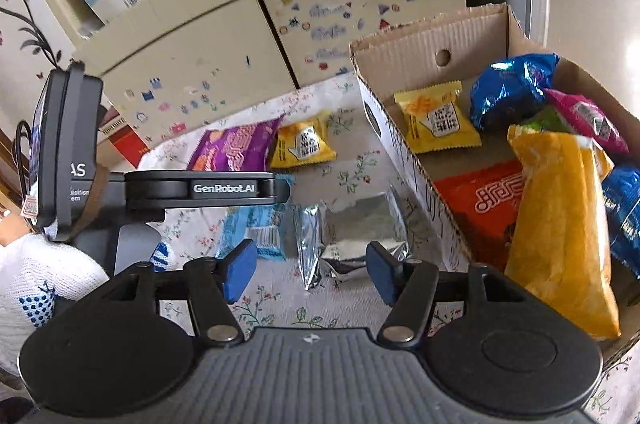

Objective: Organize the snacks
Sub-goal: 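Move the left tool to the blue-and-yellow pack while the right tool approaches the silver foil pack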

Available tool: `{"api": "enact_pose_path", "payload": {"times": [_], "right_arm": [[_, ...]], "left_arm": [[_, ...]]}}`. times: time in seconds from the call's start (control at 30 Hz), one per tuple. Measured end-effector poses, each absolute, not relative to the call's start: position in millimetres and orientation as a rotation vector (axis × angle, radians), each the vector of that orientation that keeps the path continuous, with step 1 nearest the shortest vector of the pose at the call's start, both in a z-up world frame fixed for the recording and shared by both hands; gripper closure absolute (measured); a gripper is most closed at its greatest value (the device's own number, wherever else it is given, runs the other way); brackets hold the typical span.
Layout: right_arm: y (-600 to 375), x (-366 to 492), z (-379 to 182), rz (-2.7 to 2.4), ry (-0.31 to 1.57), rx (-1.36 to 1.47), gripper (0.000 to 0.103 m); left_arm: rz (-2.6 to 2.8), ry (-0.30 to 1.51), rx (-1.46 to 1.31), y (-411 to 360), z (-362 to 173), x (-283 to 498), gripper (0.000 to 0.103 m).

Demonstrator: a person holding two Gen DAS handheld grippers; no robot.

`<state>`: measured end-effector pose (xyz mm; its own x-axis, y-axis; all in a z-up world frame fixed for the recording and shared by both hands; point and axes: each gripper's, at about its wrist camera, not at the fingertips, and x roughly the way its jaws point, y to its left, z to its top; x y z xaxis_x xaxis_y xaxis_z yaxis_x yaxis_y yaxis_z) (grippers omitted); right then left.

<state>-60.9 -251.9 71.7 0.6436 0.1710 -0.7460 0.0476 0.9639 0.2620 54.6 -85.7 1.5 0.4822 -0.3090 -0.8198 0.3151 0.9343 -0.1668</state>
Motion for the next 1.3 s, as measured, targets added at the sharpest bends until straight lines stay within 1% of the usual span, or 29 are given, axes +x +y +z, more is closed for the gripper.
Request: {"api": "enact_pose_path", "payload": {"times": [0.03,0.33,0.47,0.63,0.8,0.97,1.13,1.3], "right_arm": [[-249.4,-60.4,69.9,0.061,0.872,0.255,0.028],[-234.8,-50.7,54.1,-0.02,0.898,0.169,0.021],[-227.7,-47.9,50.4,-0.012,0.883,0.131,0.015],[-224.9,-44.5,49.3,0.043,0.88,0.133,0.015],[-214.7,-46.4,54.2,0.157,0.868,0.119,0.015],[-215.9,-47.5,61.4,0.058,0.801,0.049,0.014],[-222.9,-36.4,52.5,0.009,0.842,0.07,0.014],[-210.7,-29.5,44.1,0.014,0.833,0.005,0.007]], "left_arm": [[-0.374,1.001,0.017,-86.0,-0.9,55.2,0.013],[-0.3,1.019,0.091,-72.6,-8.4,56.4,0.013],[-0.274,1.024,0.093,-62.1,-8.2,55.6,0.013],[-0.268,1.028,0.083,-51.4,-8.2,54.0,0.013],[-0.263,1.029,0.099,-43.5,-10.3,54.4,0.007],[-0.27,1.025,0.087,-37.2,-10.4,56.0,0.007],[-0.272,1.026,0.097,-38.0,-10.5,56.1,0.007],[-0.272,1.028,0.1,-37.4,-10.5,55.2,0.006]]}}
